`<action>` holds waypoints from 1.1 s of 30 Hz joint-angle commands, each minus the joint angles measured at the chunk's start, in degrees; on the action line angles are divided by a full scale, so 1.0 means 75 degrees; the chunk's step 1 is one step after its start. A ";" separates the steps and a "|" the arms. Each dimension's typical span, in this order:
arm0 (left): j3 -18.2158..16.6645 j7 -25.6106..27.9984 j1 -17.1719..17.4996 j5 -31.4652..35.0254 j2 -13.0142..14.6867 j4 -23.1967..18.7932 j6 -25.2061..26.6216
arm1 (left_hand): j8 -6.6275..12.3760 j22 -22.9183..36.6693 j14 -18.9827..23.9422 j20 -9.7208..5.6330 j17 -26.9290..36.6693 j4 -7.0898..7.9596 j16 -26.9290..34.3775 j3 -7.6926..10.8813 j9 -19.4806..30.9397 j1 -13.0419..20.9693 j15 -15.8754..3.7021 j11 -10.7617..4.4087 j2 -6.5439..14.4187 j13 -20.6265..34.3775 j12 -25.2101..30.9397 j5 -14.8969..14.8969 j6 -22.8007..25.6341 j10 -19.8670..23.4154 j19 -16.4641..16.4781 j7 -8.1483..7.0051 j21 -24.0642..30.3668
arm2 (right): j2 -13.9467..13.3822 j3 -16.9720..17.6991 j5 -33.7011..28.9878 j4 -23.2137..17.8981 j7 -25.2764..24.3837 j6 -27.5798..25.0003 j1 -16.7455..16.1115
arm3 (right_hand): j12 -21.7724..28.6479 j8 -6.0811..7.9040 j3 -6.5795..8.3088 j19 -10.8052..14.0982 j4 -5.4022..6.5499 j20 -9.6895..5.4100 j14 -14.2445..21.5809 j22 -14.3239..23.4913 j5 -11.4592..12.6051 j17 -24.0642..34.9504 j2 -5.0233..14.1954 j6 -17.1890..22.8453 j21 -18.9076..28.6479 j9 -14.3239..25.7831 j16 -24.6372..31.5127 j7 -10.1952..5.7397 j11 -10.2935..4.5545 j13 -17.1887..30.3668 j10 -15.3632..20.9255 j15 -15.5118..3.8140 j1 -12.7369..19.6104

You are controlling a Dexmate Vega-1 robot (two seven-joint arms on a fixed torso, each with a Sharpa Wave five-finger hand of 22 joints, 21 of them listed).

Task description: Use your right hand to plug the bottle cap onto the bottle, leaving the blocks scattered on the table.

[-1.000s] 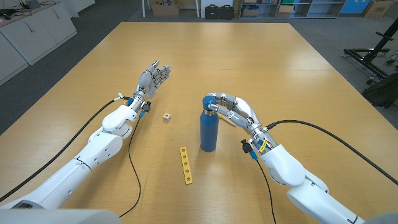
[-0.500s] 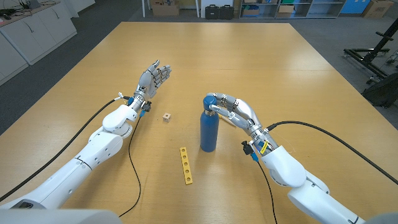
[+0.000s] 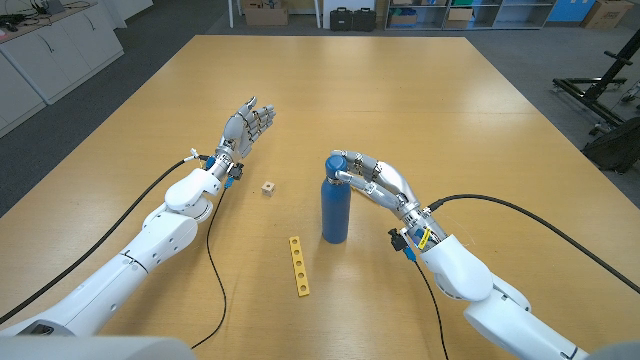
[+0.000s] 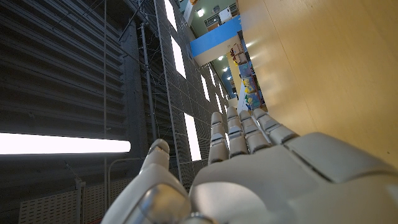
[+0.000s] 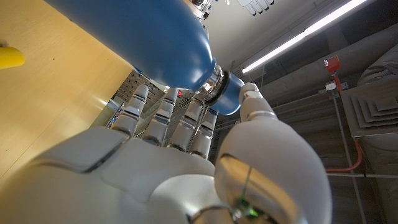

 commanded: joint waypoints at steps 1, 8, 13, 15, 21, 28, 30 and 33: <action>-0.0011 0.0010 0.0008 0.0016 0.0023 -0.0035 0.0007 | -0.0024 0.0025 0.0033 -0.0098 0.0033 -0.0049 -0.0002 0.0004 0.0041 0.0008 0.0003 0.0007 0.0070 0.0013 -0.0026 0.0006 0.0083 0.0055 -0.0030 0.0003 -0.0014 | -0.0070 -0.0015 0.0100 0.0073 0.0101 0.0115 0.0024 | 0.0047 -0.0067 -0.0073 -0.0034 0.0017 0.0075 -0.0107 0.0044 0.0034 0.0040 -0.0149 -0.0198 -0.0052 0.0033 -0.0033 0.0092 0.0122 0.0036 -0.0214 0.0058 -0.0120; -0.0015 0.0025 0.0013 0.0028 0.0036 -0.0067 0.0016 | -0.0030 0.0025 0.0032 -0.0094 0.0033 -0.0051 -0.0003 0.0004 0.0042 0.0009 -0.0003 0.0014 0.0072 0.0014 -0.0026 0.0006 0.0082 0.0060 -0.0029 -0.0008 -0.0013 | -0.0090 -0.0010 0.0142 0.0084 0.0113 0.0129 -0.0001 | 0.0072 -0.0136 -0.0194 -0.0052 0.0087 0.0079 -0.0229 0.0048 0.0055 0.0068 -0.0250 -0.0446 -0.0102 0.0062 -0.0046 0.0241 0.0227 0.0066 -0.0431 0.0118 -0.0370; -0.0018 0.0030 0.0020 0.0024 0.0039 -0.0077 0.0021 | -0.0034 0.0026 0.0034 -0.0096 0.0033 -0.0052 -0.0002 0.0003 0.0042 0.0010 -0.0007 0.0000 0.0074 0.0014 -0.0028 0.0006 0.0086 0.0058 -0.0030 -0.0009 -0.0013 | -0.0106 -0.0006 0.0085 0.0083 0.0104 0.0152 -0.0011 | 0.0035 -0.0196 -0.0273 -0.0089 0.0124 0.0080 -0.0400 0.0053 0.0083 0.0093 -0.0306 -0.0716 -0.0157 0.0078 -0.0081 0.0343 0.0355 0.0087 -0.0809 0.0162 -0.0536; -0.0018 0.0026 0.0021 0.0020 0.0037 -0.0076 0.0020 | -0.0036 0.0026 0.0031 -0.0097 0.0033 -0.0053 -0.0004 0.0003 0.0043 0.0011 -0.0004 0.0002 0.0074 0.0014 -0.0028 0.0006 0.0085 0.0060 -0.0030 -0.0007 -0.0013 | -0.0142 -0.0002 0.0099 0.0066 0.0142 0.0135 -0.0009 | 0.0033 -0.0211 -0.0286 -0.0098 0.0127 0.0080 -0.0410 0.0054 0.0088 0.0097 -0.0318 -0.0785 -0.0168 0.0079 -0.0080 0.0364 0.0396 0.0091 -0.0877 0.0170 -0.0561; -0.0019 0.0010 0.0023 0.0010 0.0031 -0.0060 0.0003 | -0.0042 0.0026 0.0031 -0.0094 0.0033 -0.0055 -0.0005 0.0003 0.0043 0.0012 0.0001 -0.0013 0.0076 0.0014 -0.0031 0.0006 0.0084 0.0058 -0.0030 -0.0009 -0.0012 | -0.0221 0.0008 0.0164 0.0058 0.0255 0.0154 0.0027 | -0.0004 -0.0291 -0.0562 -0.0413 0.0254 0.0076 -0.1288 0.0069 0.0173 0.0133 -0.0534 -0.1696 -0.0406 0.0083 -0.0230 0.0687 0.0857 0.0105 -0.2000 0.0387 -0.1097; -0.0020 0.0020 0.0033 0.0010 0.0037 -0.0103 0.0012 | -0.0049 0.0026 0.0033 -0.0093 0.0033 -0.0058 -0.0004 0.0003 0.0044 0.0014 -0.0001 -0.0016 0.0078 0.0015 -0.0035 0.0006 0.0088 0.0055 -0.0029 -0.0009 -0.0012 | -0.0216 0.0075 0.0324 0.0161 0.0318 0.0381 0.0080 | 0.0013 -0.0285 -0.0790 -0.0685 0.0479 -0.0368 -0.1796 0.0084 0.0230 0.0149 -0.0562 -0.2162 -0.0580 0.0056 -0.0226 0.1090 0.1258 0.0041 -0.2531 0.0490 -0.1653; -0.0018 0.0063 0.0043 0.0031 0.0025 -0.0136 0.0005 | -0.0051 0.0026 0.0031 -0.0089 0.0033 -0.0058 -0.0005 0.0003 0.0044 0.0014 0.0000 -0.0015 0.0079 0.0015 -0.0036 0.0006 0.0085 0.0053 -0.0028 -0.0006 -0.0011 | -0.0174 0.0132 0.0470 0.0265 0.0326 0.0595 0.0088 | 0.0051 -0.0267 -0.0940 -0.0630 0.0659 -0.0750 -0.1888 0.0087 0.0231 0.0144 -0.0555 -0.2317 -0.0586 0.0038 -0.0187 0.1203 0.1361 0.0004 -0.2641 0.0529 -0.2037; -0.0021 0.0161 0.0086 0.0089 -0.0005 -0.0194 -0.0035 | -0.0051 0.0026 0.0029 -0.0093 0.0033 -0.0059 -0.0006 0.0002 0.0044 0.0014 -0.0005 0.0029 0.0079 0.0015 -0.0033 0.0006 0.0092 0.0062 -0.0031 -0.0004 -0.0012 | -0.0162 0.0248 0.0663 0.0353 0.0339 0.0769 0.0065 | 0.0122 -0.0217 -0.1132 -0.0470 0.0875 -0.1384 -0.1886 0.0074 0.0243 0.0109 -0.0532 -0.2383 -0.0581 -0.0004 -0.0125 0.1369 0.1561 -0.0067 -0.2669 0.0517 -0.2518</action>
